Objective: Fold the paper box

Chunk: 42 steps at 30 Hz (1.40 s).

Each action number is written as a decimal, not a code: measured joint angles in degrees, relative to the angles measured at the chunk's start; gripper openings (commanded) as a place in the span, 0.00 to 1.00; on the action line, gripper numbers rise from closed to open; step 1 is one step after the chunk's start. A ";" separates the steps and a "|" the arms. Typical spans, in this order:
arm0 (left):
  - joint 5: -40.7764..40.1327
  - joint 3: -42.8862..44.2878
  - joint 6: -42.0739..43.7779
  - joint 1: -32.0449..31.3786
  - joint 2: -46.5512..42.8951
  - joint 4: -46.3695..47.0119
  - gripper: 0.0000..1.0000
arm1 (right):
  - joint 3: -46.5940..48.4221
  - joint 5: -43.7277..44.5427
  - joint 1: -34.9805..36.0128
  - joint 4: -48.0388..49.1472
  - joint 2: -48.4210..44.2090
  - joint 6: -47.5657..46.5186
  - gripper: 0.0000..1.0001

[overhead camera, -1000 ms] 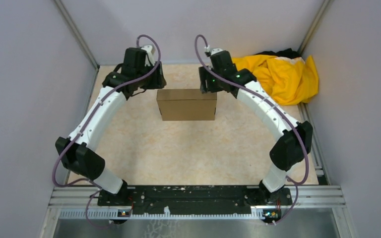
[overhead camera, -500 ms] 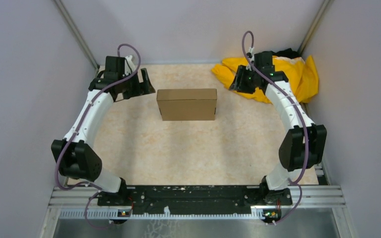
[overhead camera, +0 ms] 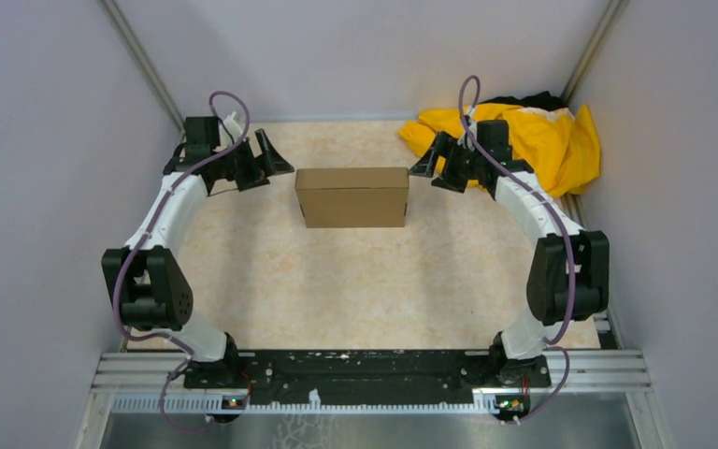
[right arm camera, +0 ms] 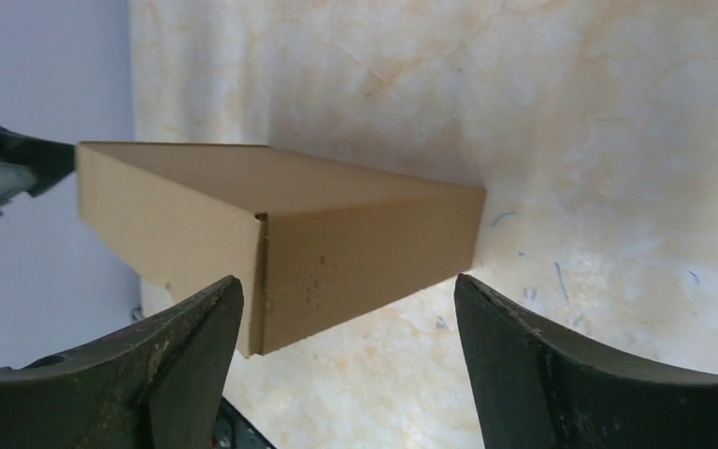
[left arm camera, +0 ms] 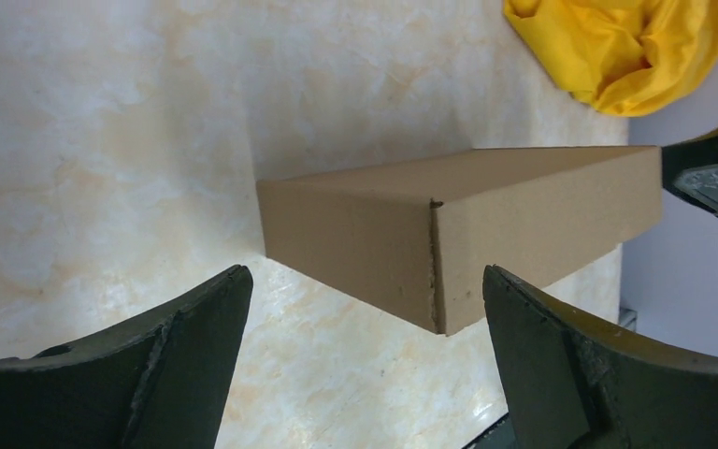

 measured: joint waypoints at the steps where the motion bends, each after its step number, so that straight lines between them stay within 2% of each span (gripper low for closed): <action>1: 1.16 -0.46 -0.42 0.20 -0.07 1.16 0.99 | -0.76 -1.09 -0.15 1.62 -0.11 1.09 0.84; 7: 7.08 -0.98 -2.93 0.35 -0.13 5.97 0.99 | -4.33 -8.57 -0.87 13.25 -0.28 9.40 0.86; 15: 12.09 -1.09 -5.75 0.35 -0.11 10.01 0.99 | -4.76 -14.34 -0.87 21.18 -0.28 14.95 0.87; 29: 14.95 -5.38 -7.56 0.44 -0.11 12.57 0.99 | -6.78 -16.33 0.04 21.49 -0.42 15.80 0.89; 42: 18.23 -5.86 -10.54 0.11 -0.07 17.31 0.99 | -7.39 -15.98 2.21 21.49 -0.42 15.80 0.90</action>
